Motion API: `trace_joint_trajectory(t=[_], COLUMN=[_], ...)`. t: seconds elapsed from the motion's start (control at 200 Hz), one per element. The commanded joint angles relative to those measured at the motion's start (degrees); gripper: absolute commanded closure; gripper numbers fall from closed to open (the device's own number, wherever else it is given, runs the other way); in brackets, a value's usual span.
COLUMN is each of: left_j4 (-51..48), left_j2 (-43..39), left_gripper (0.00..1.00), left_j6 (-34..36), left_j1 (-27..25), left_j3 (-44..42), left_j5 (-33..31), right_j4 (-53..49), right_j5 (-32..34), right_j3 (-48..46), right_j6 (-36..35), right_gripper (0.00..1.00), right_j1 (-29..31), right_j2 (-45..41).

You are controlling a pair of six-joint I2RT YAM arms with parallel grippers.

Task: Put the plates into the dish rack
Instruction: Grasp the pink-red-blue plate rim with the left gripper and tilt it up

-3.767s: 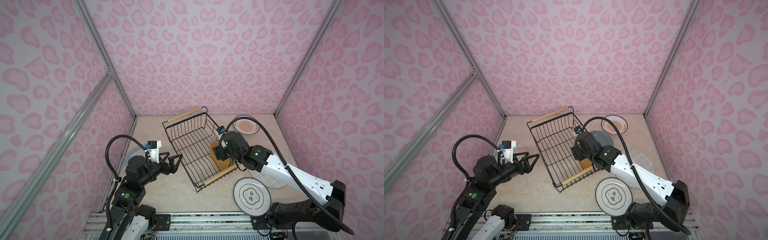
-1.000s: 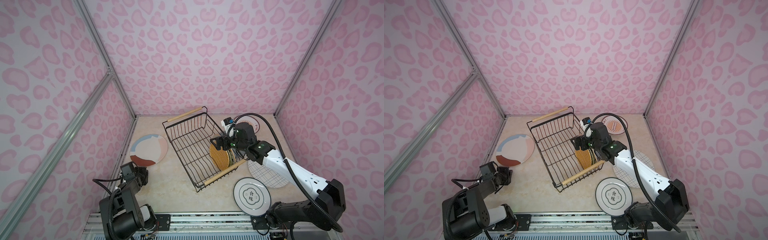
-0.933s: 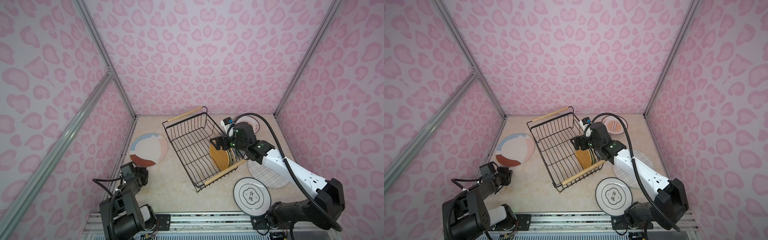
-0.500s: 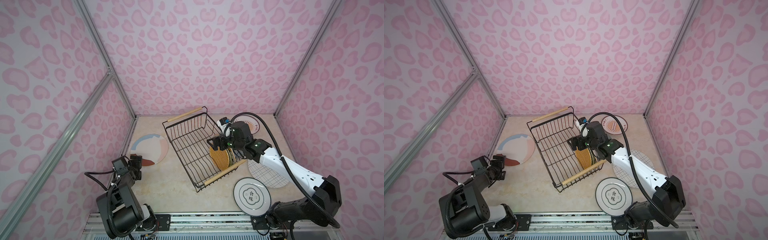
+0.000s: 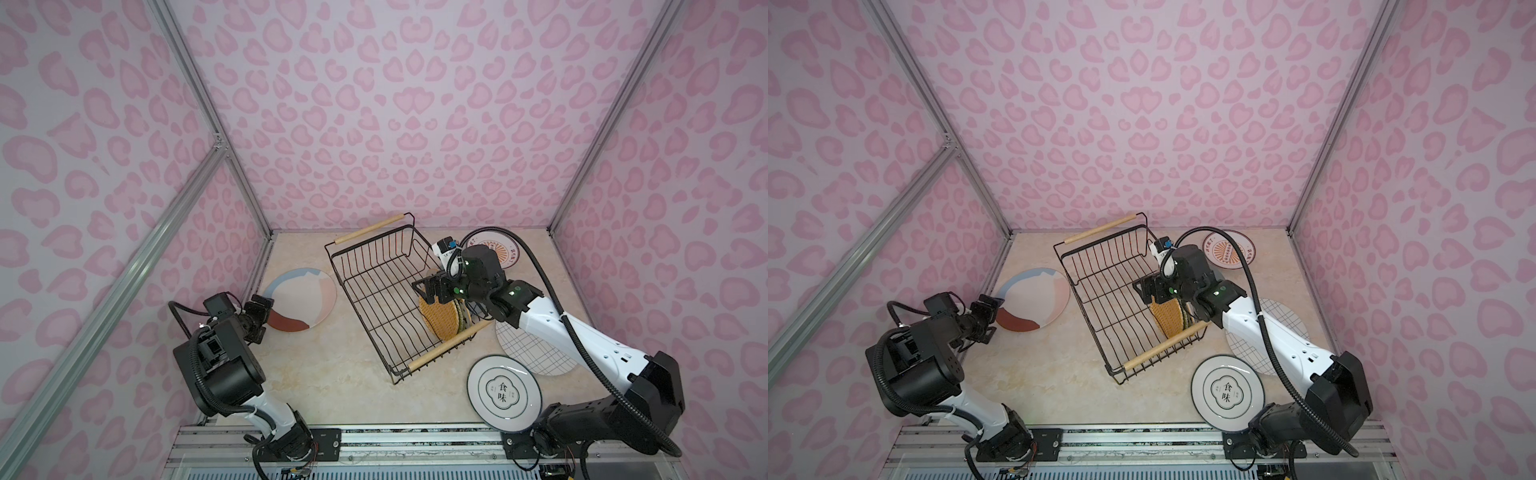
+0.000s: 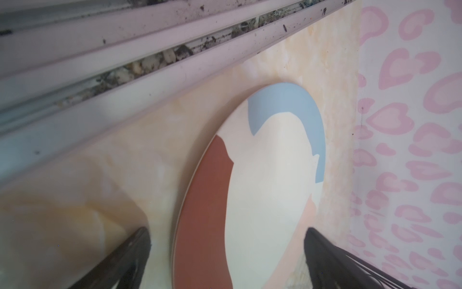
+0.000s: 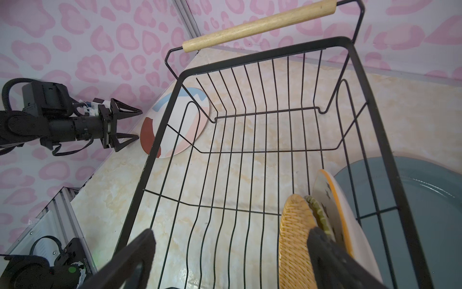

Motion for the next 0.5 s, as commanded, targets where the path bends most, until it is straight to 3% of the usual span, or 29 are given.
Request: trace_joint_trajectory(t=[0.0, 0.275, 0.5], left_j4=[-11.11, -20.73, -21.97], left_j2=[4.22, 10.65, 10.83], left_gripper=[0.02, 0.03, 0.04], left_j6=[10.10, 18.98, 19.97], left_j1=[0.82, 0.49, -0.66], left_j3=[3.95, 11.66, 12.22], left_j5=[-0.07, 4.29, 6.77], right_j4=[1.69, 3.07, 3.67], right_j5=[-1.01, -1.75, -2.19], right_j3=[-1.02, -3.05, -3.62], right_j6=[0.14, 0.35, 0.31], right_gripper=[0.06, 0.06, 0.06], right_j1=[0.09, -0.26, -0.89], right_j2=[-0.89, -2.01, -2.23])
